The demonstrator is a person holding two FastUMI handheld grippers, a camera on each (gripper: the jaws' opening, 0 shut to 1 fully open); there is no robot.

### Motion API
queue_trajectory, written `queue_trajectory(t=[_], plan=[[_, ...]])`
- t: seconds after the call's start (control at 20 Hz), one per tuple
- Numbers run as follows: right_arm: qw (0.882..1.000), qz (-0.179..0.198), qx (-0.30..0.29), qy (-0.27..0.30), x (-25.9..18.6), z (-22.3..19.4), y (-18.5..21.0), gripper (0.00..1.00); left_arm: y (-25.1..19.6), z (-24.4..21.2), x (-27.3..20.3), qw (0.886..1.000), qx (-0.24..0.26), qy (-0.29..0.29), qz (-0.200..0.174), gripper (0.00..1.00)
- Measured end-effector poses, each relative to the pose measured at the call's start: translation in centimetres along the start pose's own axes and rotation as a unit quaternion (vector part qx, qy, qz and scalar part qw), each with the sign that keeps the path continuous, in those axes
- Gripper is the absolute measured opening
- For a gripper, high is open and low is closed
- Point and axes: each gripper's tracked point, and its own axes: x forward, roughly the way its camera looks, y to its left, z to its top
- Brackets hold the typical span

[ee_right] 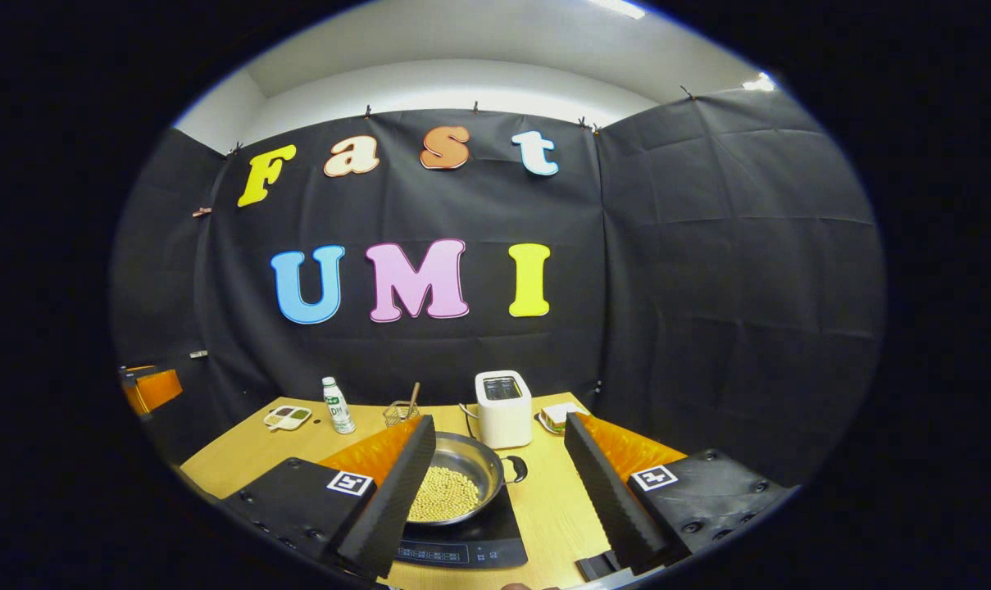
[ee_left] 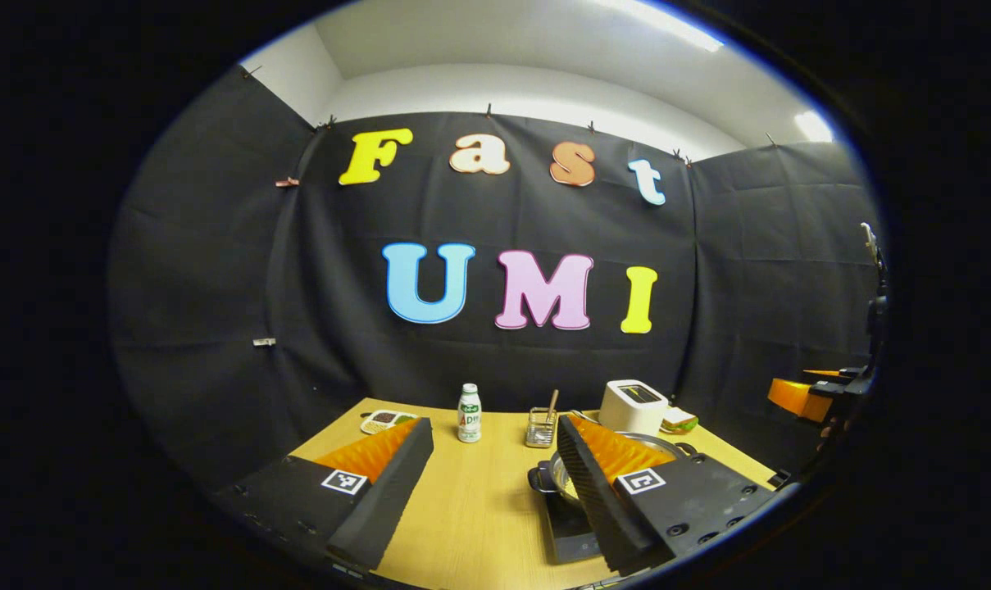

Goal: First push the handle of the pot to place it horizontally, then grasp the pot with both hands and set it on the induction cooktop.

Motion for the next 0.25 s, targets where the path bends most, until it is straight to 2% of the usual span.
queue_trajectory(t=[0.1,0.15,0.25], plan=[[1.000,-0.012,0.003,0.001,-1.2,-0.2,-0.3,0.98,0.5,0.2,-1.3,1.000,0.003,-0.011,0.015,0.92],[1.000,-0.013,0.010,0.006,-1.7,-0.6,-0.1,0.98,0.6,0.0,-1.8,1.000,0.005,-0.011,0.017,0.95],[1.000,-0.016,0.023,0.014,-2.8,-1.0,0.1,0.98,0.5,-0.8,-2.8,1.000,0.005,0.000,0.017,0.95]])
